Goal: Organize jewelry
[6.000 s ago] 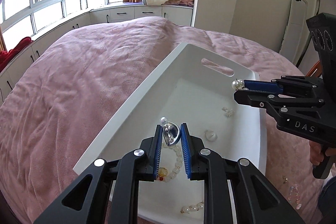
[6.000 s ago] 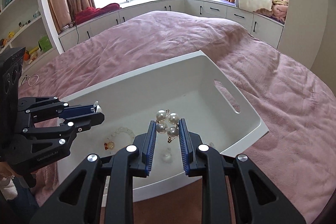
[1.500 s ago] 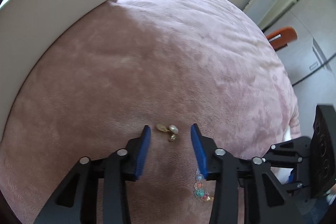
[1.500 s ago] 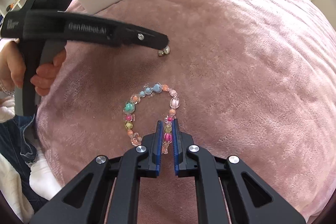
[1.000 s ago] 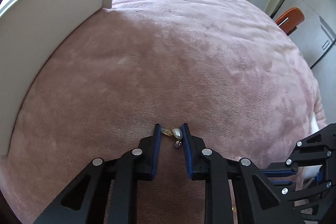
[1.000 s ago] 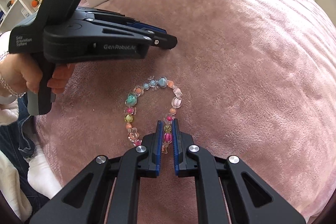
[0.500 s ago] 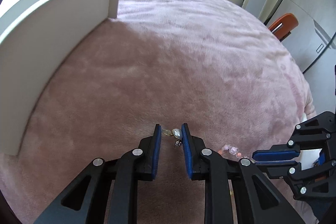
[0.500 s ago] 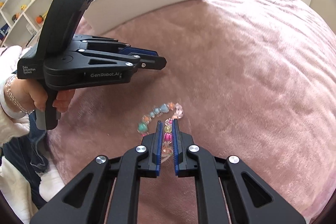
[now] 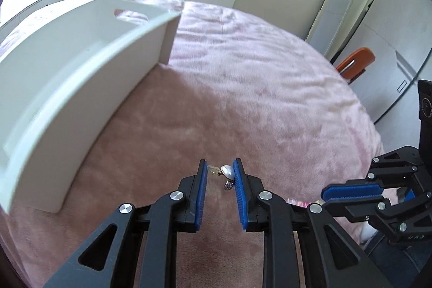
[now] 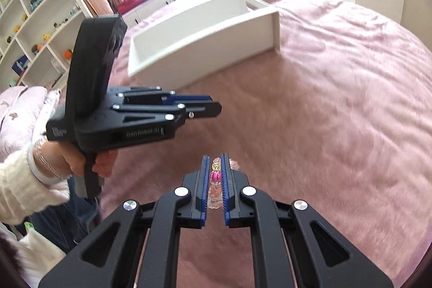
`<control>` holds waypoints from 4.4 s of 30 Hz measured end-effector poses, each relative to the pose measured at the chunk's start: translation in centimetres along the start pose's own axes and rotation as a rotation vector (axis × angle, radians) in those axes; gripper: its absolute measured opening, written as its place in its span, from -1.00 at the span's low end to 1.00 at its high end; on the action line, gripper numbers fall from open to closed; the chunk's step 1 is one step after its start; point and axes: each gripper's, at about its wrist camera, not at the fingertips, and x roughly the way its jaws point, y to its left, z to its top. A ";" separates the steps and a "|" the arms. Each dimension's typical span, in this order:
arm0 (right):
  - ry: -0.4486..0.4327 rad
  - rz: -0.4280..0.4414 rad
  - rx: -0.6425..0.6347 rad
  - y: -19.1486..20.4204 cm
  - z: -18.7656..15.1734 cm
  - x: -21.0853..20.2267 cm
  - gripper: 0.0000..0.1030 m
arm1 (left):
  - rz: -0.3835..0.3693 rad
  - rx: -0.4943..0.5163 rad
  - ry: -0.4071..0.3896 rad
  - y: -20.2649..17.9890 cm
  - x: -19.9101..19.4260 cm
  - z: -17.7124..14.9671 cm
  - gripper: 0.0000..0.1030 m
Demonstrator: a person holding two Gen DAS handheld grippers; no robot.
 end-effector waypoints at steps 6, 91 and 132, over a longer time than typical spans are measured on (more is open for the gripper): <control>-0.064 0.008 -0.025 1.4 3.8 -0.8 -0.82 | -0.021 -0.010 -0.064 1.3 -3.1 1.7 -0.53; -0.306 -0.277 -0.147 7.3 18.6 5.0 0.82 | 0.537 -0.035 -0.181 10.7 -12.7 6.6 0.80; -0.240 -0.298 -0.163 7.8 16.0 6.8 0.85 | 0.582 -0.019 -0.229 9.7 -15.0 4.8 0.80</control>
